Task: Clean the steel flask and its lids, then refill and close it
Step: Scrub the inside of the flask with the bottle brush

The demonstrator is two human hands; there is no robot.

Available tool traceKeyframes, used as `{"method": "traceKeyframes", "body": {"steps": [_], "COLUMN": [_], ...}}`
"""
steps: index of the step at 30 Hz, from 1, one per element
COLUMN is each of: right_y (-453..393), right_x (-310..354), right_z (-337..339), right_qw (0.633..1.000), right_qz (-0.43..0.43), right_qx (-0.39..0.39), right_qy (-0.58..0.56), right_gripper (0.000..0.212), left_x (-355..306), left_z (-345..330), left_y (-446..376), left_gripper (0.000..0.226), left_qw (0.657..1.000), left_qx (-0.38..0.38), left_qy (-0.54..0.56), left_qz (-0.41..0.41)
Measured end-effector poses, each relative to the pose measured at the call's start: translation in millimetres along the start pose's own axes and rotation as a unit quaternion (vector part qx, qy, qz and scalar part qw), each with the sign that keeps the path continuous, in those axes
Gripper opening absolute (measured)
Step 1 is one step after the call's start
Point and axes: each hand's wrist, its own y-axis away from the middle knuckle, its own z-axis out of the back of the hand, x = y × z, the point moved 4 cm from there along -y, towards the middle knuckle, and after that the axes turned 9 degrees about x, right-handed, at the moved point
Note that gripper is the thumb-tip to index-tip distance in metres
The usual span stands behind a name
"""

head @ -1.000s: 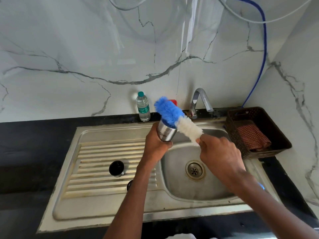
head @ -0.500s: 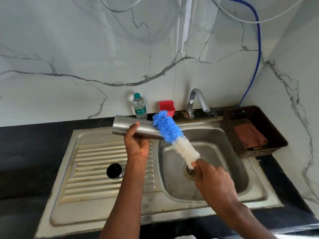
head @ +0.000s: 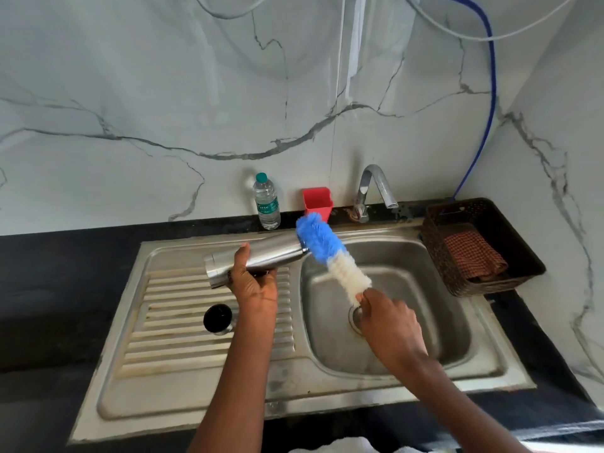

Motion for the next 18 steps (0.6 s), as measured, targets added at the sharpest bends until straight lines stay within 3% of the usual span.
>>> {"method": "traceKeyframes", "body": {"steps": [4,11,15,18], "right_y": [-32,20,-26,-51], "right_x": [16,-5,-1,-3], "right_z": [2,-6,3,22], "right_qw": [0.999,0.996,0.998,0.999], "right_qz": [0.022,0.024,0.006,0.014], "right_qx": [-0.029,0.002,-0.005,0.002], "right_qy": [0.022,0.088,0.062,0.049], "right_gripper": [0.025,0.022,0.020,0.020], "left_x": [14,3,23,22], "left_z": [-8,-9,-11,-15], "left_y": [15,7,18,14], "left_gripper": [0.075,0.080,0.077,0.059], "left_qw": [0.999,0.997,0.997,0.994], "left_qx": [-0.012,-0.009,0.028,0.041], "left_qy": [-0.045,-0.056,-0.071,-0.095], "left_qz": [-0.008,-0.053,-0.014,-0.028]}}
